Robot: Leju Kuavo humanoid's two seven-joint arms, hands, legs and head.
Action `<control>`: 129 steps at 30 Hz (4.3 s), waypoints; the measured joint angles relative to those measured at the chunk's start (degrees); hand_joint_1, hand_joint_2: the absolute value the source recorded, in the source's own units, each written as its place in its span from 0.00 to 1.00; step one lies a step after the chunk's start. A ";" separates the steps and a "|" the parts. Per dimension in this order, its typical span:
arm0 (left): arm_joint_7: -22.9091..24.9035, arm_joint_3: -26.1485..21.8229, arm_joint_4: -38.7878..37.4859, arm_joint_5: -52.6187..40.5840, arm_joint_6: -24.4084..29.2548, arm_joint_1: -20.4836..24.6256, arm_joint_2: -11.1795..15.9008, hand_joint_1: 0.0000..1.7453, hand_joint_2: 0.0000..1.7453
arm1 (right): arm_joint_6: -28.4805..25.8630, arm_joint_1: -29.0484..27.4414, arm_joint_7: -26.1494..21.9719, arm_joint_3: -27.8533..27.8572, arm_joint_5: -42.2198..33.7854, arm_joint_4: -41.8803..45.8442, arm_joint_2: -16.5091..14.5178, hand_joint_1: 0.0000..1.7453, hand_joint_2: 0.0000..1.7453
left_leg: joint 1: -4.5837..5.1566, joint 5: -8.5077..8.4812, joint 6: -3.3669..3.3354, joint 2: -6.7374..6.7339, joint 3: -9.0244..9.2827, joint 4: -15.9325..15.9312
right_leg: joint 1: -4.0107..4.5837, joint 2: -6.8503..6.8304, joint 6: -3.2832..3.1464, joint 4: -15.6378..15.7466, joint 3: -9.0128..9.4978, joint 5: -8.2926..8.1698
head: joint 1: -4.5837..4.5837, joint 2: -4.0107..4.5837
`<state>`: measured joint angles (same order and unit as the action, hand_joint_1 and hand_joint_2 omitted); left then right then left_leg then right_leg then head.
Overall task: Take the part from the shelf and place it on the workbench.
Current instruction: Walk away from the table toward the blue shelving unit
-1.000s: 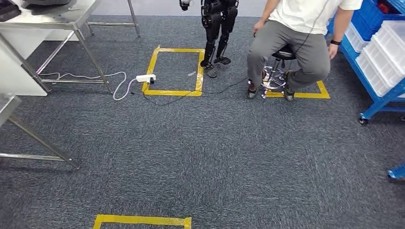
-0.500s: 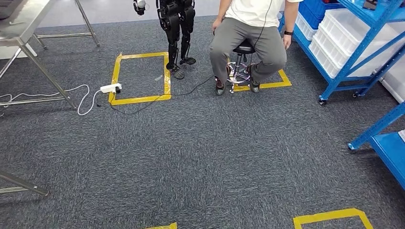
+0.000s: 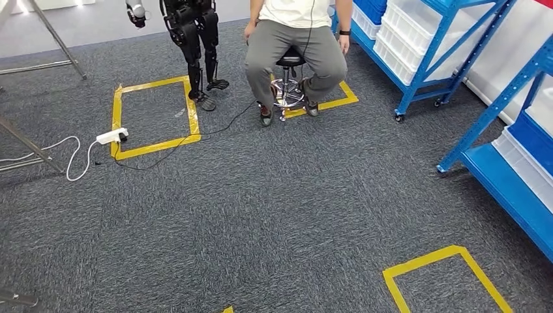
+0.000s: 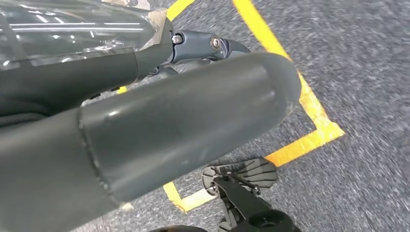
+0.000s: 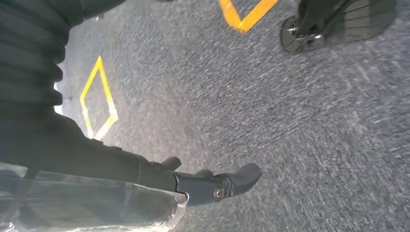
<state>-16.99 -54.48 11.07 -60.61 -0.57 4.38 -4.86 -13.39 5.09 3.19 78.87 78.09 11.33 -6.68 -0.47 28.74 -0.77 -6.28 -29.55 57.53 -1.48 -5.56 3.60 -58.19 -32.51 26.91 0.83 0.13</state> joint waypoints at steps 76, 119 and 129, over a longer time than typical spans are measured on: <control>0.45 -0.64 -0.03 -0.94 0.25 -0.39 -0.33 0.00 0.00 | -0.20 -0.36 0.37 0.06 -0.88 -0.08 0.18 0.00 1.00 | -1.39 0.05 1.02 10.18 -2.20 3.06 | 0.59 11.06 -3.34 -0.50 0.40 -0.36 | 0.30 0.00; -0.48 -0.74 -0.06 -1.90 0.63 0.41 0.14 0.00 0.50 | -0.14 -0.47 1.47 -0.76 0.57 -0.56 0.22 0.00 0.00 | -6.04 8.57 4.58 5.89 -7.68 14.96 | -2.56 5.58 -1.21 -3.36 2.01 3.94 | 3.08 0.01; -0.55 -0.76 -0.06 -1.93 1.14 -0.40 0.15 0.00 1.00 | -1.44 -0.58 2.47 -0.76 0.72 -0.56 -0.14 0.00 1.00 | -0.83 0.33 -1.61 7.70 -6.58 4.87 | -0.46 7.75 -0.52 -2.52 3.89 5.91 | 3.14 0.00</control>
<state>-17.54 -55.24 11.00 -62.54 0.57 3.99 -4.71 -14.83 4.52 5.66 78.11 78.81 10.78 -6.81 -1.30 29.07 -2.38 1.43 -36.13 62.40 -1.94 2.19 3.07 -60.71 -28.63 32.81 3.96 0.13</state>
